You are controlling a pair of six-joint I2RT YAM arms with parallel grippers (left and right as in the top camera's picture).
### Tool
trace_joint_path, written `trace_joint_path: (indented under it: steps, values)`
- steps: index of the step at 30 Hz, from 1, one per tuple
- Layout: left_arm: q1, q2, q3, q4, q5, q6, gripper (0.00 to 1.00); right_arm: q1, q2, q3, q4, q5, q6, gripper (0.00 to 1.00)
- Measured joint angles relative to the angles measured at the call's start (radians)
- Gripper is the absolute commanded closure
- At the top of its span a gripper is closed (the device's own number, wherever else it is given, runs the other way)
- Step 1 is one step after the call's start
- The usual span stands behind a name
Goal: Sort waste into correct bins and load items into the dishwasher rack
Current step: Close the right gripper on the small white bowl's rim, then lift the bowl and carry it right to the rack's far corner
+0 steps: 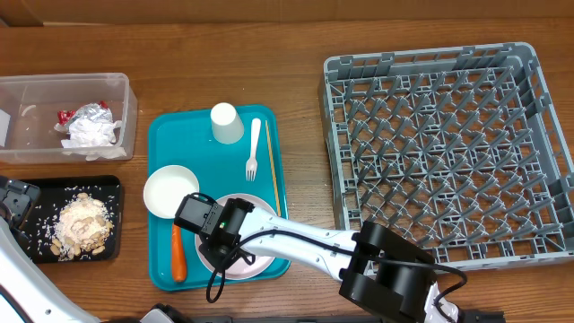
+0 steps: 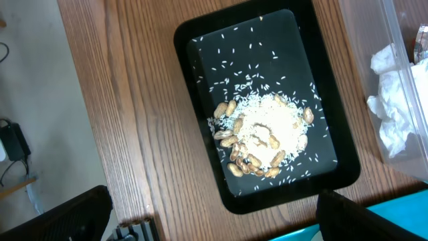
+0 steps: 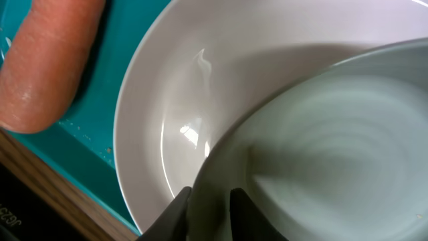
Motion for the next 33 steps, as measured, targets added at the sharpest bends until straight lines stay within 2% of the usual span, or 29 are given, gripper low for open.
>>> trace_joint_path:
  steps: [3,10,21,29,33]
  values:
    - [0.0,0.0,0.0,0.0,0.0,0.0,0.0,-0.01,0.0,0.021,-0.022,-0.003,0.001,0.96]
    - [0.0,0.0,0.0,0.0,0.0,0.0,0.0,-0.047,-0.002,0.068,-0.043,-0.01,0.002,0.96]
    - [0.0,0.0,0.0,0.0,0.0,0.0,0.0,-0.146,-0.061,0.075,-0.074,-0.148,-0.006,0.96]
    - [0.0,0.0,0.0,-0.001,0.0,0.0,0.0,-0.309,-0.274,0.131,-0.132,-0.214,-0.047,0.96]
    - [0.0,0.0,0.0,-0.002,0.0,0.0,0.0,-0.47,-0.447,0.164,-0.126,-0.249,-0.082,0.96]
